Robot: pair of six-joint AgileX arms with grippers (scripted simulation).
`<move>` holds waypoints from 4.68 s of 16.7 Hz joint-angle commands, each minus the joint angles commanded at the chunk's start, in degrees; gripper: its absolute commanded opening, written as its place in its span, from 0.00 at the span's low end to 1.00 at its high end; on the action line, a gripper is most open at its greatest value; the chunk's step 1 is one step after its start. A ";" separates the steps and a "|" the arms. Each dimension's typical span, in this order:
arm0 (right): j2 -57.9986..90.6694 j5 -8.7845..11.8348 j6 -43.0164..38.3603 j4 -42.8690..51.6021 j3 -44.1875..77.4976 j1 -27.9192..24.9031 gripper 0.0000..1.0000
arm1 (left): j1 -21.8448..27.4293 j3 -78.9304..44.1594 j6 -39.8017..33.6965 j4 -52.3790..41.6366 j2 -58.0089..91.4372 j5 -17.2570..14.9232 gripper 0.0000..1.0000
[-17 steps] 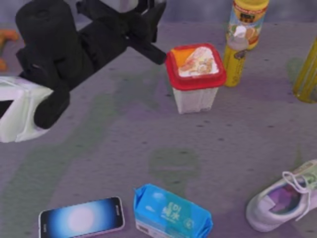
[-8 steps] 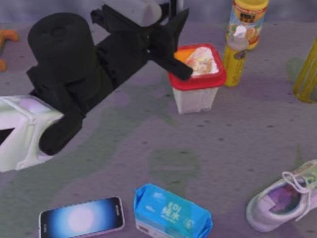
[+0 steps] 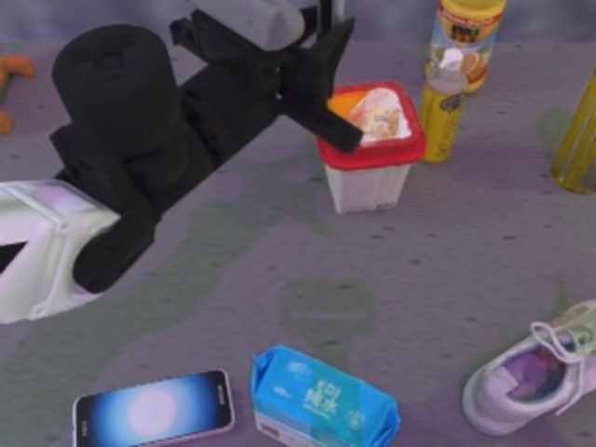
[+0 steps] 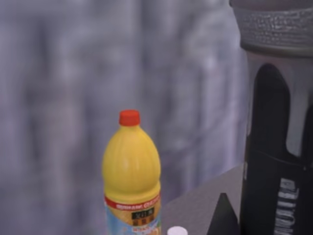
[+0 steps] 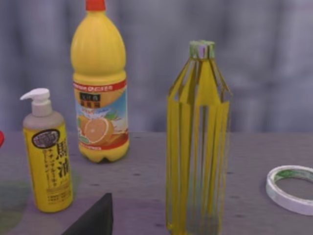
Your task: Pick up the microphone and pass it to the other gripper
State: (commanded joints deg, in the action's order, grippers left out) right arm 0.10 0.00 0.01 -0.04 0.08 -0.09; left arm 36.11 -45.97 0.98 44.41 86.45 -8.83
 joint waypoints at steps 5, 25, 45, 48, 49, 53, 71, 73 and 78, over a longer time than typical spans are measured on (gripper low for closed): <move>9.33 -0.85 0.39 -3.16 6.52 -7.19 1.00 | 0.00 0.00 0.00 0.00 0.00 0.00 0.00; 66.89 -6.30 1.43 -22.89 43.30 -42.54 1.00 | 0.00 0.00 0.00 0.00 0.00 0.00 0.00; 90.17 -4.69 1.38 -28.03 61.46 -40.57 0.77 | 0.00 0.00 0.00 0.00 0.00 0.00 0.00; 90.17 -4.69 1.38 -28.03 61.46 -40.57 0.55 | 0.00 0.00 0.00 0.00 0.00 0.00 0.00; 90.17 -4.69 1.38 -28.03 61.46 -40.57 0.47 | 0.00 0.00 0.00 0.00 0.00 0.00 0.00; 90.17 -4.69 1.38 -28.03 61.46 -40.57 0.17 | 0.00 0.00 0.00 0.00 0.00 0.00 0.00; 90.17 -4.69 1.38 -28.03 61.46 -40.57 0.00 | 0.00 0.00 0.00 0.00 0.00 0.00 0.53; 90.17 -4.69 1.38 -28.03 61.46 -40.57 0.00 | 0.00 0.00 0.00 0.00 0.00 0.00 0.68; 90.17 -4.69 1.38 -28.03 61.46 -40.57 0.00 | 0.00 0.00 0.00 0.00 0.00 0.00 1.00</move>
State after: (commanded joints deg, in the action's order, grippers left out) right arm 90.27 -4.69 1.38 -28.06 61.54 -40.66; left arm 36.11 -45.97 0.98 44.41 86.45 -8.83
